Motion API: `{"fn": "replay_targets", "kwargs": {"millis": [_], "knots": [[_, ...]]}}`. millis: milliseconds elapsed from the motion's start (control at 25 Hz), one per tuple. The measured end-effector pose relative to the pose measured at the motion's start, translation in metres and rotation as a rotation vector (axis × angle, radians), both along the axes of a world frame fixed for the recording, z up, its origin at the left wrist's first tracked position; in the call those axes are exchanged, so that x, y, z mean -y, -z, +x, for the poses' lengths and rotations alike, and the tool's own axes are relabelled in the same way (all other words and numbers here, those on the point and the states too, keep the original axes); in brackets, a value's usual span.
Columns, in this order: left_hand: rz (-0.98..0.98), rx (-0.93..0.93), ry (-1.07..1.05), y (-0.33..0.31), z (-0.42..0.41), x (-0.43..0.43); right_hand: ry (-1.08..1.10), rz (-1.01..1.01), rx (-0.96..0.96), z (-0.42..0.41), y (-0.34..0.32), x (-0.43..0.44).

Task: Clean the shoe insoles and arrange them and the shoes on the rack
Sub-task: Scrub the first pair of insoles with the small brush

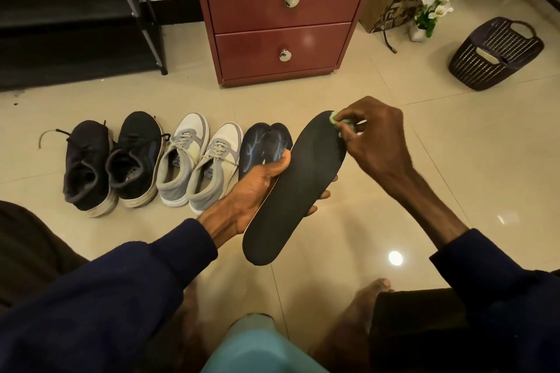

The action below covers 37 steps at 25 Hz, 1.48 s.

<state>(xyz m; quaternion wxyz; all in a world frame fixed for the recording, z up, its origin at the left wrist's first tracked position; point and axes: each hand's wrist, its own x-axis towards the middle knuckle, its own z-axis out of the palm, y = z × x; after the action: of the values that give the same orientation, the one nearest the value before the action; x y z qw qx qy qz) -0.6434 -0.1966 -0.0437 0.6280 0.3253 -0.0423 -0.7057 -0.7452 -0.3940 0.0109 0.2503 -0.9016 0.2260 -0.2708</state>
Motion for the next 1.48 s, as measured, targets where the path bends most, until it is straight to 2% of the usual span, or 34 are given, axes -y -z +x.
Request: {"fn": "replay_targets", "kwargs": {"millis": [40,120,320,360,480,560,640,760,840,920,1000,1080,1160,1200,1360,1400,1480], "knots": [[-0.009,-0.015,0.003,-0.001,0.001,0.0,0.059,-0.002,0.019,-0.004,-0.002,0.009],[0.01,-0.012,-0.014,-0.006,0.0,0.0,0.044,0.007,0.035,-0.007,0.001,0.005],[0.097,-0.041,-0.143,-0.009,0.005,-0.002,-0.358,0.035,-0.201,-0.007,0.011,-0.059],[0.09,-0.053,-0.138,-0.009,0.006,-0.002,-0.346,0.021,-0.188,-0.006,0.01,-0.054],[0.086,-0.063,-0.086,-0.018,0.003,-0.002,-0.103,-0.046,-0.067,-0.005,0.004,-0.023],[0.111,-0.054,-0.095,-0.024,0.002,-0.003,-0.05,-0.043,-0.065,-0.007,0.005,-0.024],[0.207,-0.019,-0.157,-0.024,0.005,-0.003,-0.181,-0.019,-0.133,-0.008,0.009,-0.054],[0.161,0.065,-0.234,-0.012,0.008,-0.001,-0.43,0.023,-0.268,-0.011,0.01,-0.092],[0.15,0.129,-0.245,-0.021,0.003,-0.001,-0.352,0.002,-0.22,-0.005,0.007,-0.076],[0.155,0.071,-0.134,-0.026,-0.003,0.0,-0.139,-0.044,-0.122,-0.003,0.007,-0.048],[0.185,0.094,-0.128,-0.027,-0.004,0.0,-0.054,-0.042,-0.091,-0.004,0.008,-0.043],[0.217,0.097,-0.177,-0.022,0.001,0.0,-0.22,0.018,-0.14,-0.006,0.009,-0.067],[0.199,0.113,-0.24,-0.019,0.007,0.0,-0.433,0.062,-0.273,-0.01,0.006,-0.086],[0.192,0.13,-0.265,-0.016,0.009,-0.001,-0.456,0.047,-0.304,-0.009,0.003,-0.082],[0.19,0.066,-0.236,-0.019,0.006,0.002,-0.12,-0.017,-0.235,-0.008,-0.004,-0.043],[0.201,0.069,-0.249,-0.02,0.007,0.001,-0.141,-0.001,-0.244,-0.01,-0.004,-0.047],[0.179,0.088,-0.28,-0.017,0.009,-0.001,-0.335,0.037,-0.338,-0.012,-0.002,-0.073]]}}
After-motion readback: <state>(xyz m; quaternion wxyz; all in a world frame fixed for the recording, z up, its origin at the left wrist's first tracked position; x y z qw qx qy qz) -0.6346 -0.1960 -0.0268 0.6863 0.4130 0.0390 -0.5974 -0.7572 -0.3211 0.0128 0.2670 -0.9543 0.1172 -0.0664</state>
